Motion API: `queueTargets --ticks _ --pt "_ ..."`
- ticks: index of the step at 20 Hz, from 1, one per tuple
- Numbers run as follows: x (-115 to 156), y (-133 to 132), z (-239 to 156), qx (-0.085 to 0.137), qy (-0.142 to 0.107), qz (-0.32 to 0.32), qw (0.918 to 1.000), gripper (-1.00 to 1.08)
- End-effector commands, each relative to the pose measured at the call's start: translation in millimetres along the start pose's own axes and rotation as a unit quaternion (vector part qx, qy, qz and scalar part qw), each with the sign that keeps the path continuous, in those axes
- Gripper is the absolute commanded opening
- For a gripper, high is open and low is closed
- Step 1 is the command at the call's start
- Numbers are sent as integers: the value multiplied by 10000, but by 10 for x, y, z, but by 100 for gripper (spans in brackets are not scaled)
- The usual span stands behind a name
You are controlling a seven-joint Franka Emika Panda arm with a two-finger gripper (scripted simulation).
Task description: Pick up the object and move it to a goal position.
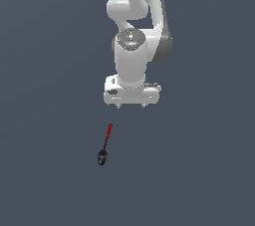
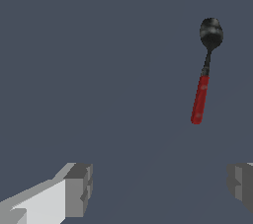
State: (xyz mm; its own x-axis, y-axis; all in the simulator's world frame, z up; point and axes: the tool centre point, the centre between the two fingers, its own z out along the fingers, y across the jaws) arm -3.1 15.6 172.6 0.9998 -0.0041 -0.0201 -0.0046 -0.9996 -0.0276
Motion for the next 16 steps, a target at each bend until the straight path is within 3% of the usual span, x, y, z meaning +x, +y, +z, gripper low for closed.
queueTargets --ticks 1,8,16 --pt "58 53 42 -4 3 18 10000 100" --pt "333 318 258 -26 32 99 9999 100" --pt "708 801 676 -79 75 222 9997 100"
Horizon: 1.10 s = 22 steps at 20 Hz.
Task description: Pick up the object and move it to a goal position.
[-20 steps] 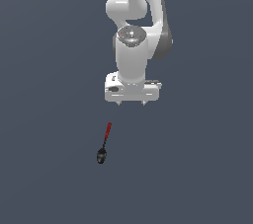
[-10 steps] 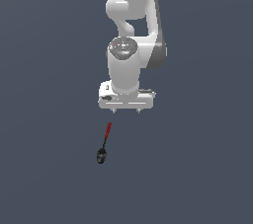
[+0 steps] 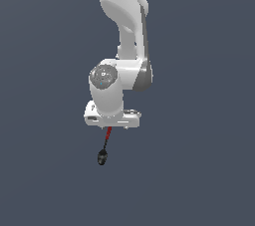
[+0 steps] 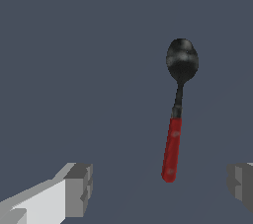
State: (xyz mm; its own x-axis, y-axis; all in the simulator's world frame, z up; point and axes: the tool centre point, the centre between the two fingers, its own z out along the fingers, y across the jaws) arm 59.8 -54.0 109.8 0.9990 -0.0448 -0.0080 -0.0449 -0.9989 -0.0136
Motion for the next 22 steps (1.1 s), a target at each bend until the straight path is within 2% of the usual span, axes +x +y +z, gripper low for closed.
queueTargets --ticks 1,10,22 --pt "101 139 133 -18 14 32 10000 100" --pt "279 449 437 -61 38 100 9999 100" --pt "292 494 619 -67 35 112 9999 100"
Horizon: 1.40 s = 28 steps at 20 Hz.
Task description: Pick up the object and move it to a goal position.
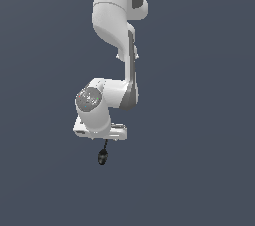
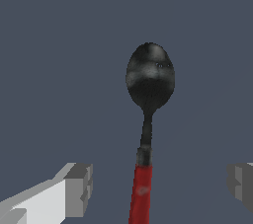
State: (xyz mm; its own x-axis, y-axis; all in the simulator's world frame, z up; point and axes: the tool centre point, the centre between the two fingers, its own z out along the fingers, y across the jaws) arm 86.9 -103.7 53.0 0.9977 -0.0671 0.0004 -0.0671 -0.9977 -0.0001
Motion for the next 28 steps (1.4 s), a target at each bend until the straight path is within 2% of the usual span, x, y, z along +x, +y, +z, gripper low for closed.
queueTargets --ticks 1,7,12,13,28 --pt "-7 0 107 0 -5 0 10000 100" --pt "-10 3 395 0 -3 -1 10000 100" --pt "4 5 426 0 -3 -1 10000 100" --pt "4 5 426 0 -3 -1 10000 -100" --pt "3 -42 352 1 -1 -3 10000 -100"
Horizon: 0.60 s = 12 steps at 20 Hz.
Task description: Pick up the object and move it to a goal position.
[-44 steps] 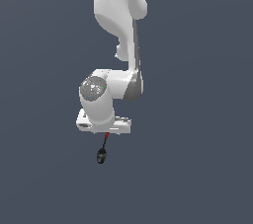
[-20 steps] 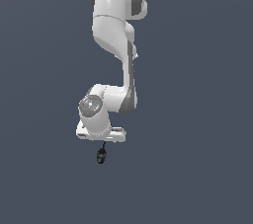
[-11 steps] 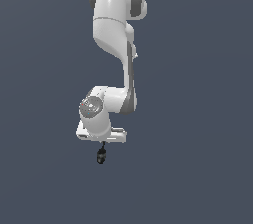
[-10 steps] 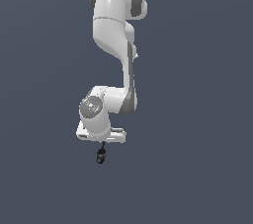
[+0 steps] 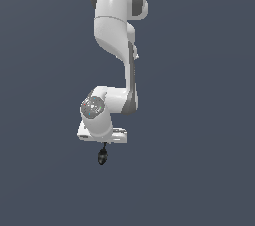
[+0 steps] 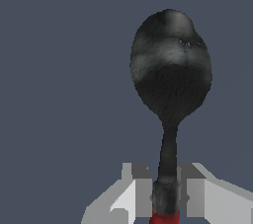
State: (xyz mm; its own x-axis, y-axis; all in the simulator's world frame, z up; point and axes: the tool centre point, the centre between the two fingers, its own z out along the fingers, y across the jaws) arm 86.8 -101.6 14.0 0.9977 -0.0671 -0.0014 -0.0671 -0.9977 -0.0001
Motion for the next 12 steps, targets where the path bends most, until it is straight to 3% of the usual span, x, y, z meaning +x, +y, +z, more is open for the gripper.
queueTargets --ticks 1,12 --pt "5 -41 -68 0 8 -3 10000 -100" --pt "-6 -517 -847 0 8 -3 10000 -100"
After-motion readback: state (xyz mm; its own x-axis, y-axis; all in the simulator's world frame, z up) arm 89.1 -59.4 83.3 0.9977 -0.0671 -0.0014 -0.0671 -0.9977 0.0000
